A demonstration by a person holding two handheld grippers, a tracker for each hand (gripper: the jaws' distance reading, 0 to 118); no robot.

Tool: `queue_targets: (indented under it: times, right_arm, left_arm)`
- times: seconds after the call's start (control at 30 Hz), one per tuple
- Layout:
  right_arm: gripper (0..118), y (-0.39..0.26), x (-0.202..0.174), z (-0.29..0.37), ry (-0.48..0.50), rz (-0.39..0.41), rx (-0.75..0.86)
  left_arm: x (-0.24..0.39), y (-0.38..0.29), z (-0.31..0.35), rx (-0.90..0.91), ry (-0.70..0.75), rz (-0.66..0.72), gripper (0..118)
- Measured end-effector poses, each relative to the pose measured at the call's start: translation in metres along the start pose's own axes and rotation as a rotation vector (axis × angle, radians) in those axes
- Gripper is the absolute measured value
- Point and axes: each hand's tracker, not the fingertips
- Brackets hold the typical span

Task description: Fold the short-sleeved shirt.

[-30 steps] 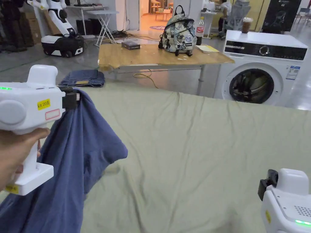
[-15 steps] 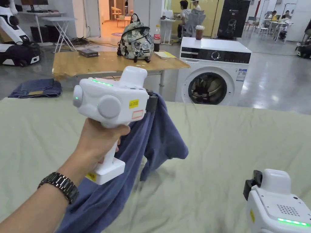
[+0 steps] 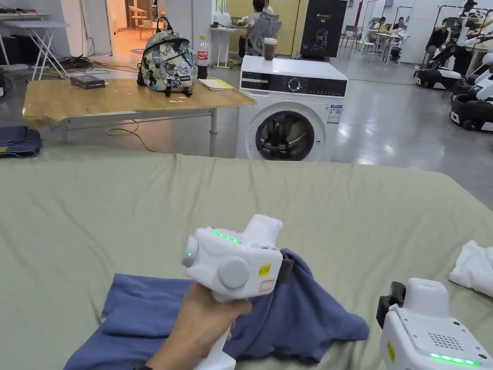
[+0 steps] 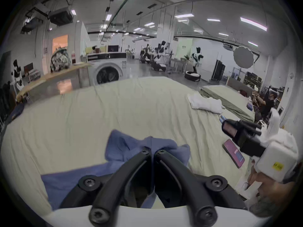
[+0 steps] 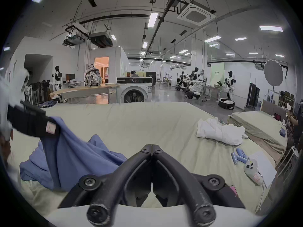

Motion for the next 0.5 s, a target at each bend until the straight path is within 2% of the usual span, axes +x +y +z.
queue_targets:
  times: [0.03,0.07,0.1,0.13,0.17,0.2,0.23,0.27,0.47,0.5]
  right_arm:
    - [0,0.000,0.000,0.000,0.000,0.001,-0.003]
    - [0,0.000,-0.001,0.000,0.000,0.003,-0.005]
    - [0,0.000,-0.002,0.000,0.004,0.004,-0.006]
    - [0,0.001,-0.004,0.000,0.007,0.005,-0.006]
    - [0,0.002,-0.006,0.000,0.010,0.006,-0.005]
    - [0,0.003,-0.009,0.001,0.017,0.007,-0.002]
    - [0,0.004,-0.011,0.001,0.024,0.007,0.002]
    - [0,0.006,-0.014,0.001,0.029,0.009,0.005]
    - [0,0.016,-0.037,0.000,0.079,0.015,0.029]
    - [0,0.017,-0.041,0.000,0.089,0.016,0.034]
  left_arm:
    - [-0.002,-0.003,0.000,-0.005,-0.004,0.016,2]
    - [-0.002,-0.008,0.004,-0.004,-0.004,0.028,11]
    - [-0.005,-0.011,0.007,0.004,-0.004,0.039,30]
    - [-0.007,-0.011,0.012,0.010,0.010,0.044,41]
    - [-0.010,-0.012,0.017,0.018,0.033,0.043,47]
    - [-0.013,-0.011,0.027,0.029,0.055,0.037,47]
    - [-0.017,-0.012,0.034,0.041,0.070,0.035,60]
    - [-0.022,-0.012,0.042,0.055,0.082,0.038,67]
    - [-0.062,-0.031,0.099,0.158,0.153,0.147,69]
    - [-0.067,-0.038,0.108,0.160,0.167,0.159,65]
